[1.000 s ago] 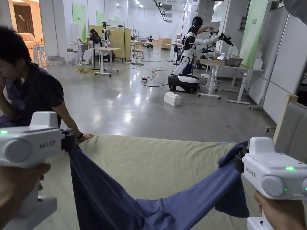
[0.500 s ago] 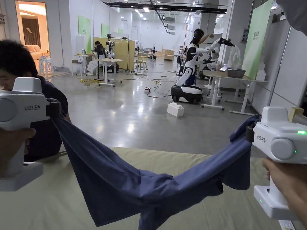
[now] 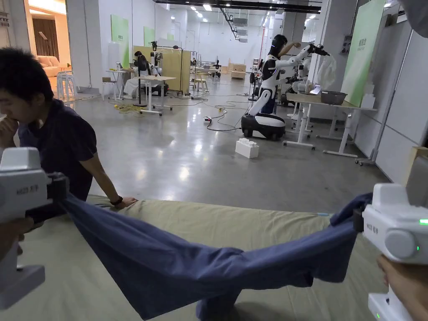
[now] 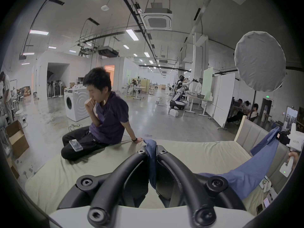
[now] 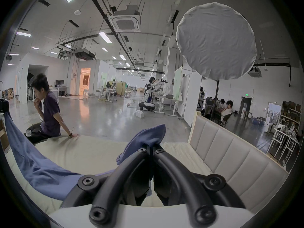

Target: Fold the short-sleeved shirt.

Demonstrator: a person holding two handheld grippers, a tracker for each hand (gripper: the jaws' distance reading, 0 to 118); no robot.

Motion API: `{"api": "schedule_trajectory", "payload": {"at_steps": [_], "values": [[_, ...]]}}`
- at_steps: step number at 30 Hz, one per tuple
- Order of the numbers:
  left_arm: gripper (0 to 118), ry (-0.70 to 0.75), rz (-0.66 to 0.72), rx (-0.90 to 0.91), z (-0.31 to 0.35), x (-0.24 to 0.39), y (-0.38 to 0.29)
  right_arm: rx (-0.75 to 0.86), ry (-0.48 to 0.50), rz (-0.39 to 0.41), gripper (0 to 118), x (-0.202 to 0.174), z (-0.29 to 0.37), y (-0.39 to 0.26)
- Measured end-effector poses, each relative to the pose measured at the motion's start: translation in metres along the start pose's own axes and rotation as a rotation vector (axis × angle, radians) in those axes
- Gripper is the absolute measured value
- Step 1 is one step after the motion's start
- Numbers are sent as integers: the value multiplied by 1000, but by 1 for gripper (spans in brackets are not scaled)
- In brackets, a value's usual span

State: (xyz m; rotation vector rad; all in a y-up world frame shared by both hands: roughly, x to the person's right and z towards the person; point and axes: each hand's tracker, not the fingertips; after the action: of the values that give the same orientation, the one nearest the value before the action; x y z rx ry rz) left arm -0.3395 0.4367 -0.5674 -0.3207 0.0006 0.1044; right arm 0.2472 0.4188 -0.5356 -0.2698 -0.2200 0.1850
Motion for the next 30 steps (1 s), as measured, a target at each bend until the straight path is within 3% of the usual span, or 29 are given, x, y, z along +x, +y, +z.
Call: {"api": "schedule_trajectory", "payload": {"at_steps": [6,13,18,30], "values": [[7,5,51,-133,15,-14,-99,-153,22,-11,3,-6,26,-85],[7,33,114,-241,57,-36,-183,-218,-11,25,3,-7,69,-146],[7,50,135,-341,82,-49,-231,-326,-23,76,3,-9,92,-189],[7,110,78,-559,75,-49,-321,-535,-23,66,3,-21,94,-296]]}}
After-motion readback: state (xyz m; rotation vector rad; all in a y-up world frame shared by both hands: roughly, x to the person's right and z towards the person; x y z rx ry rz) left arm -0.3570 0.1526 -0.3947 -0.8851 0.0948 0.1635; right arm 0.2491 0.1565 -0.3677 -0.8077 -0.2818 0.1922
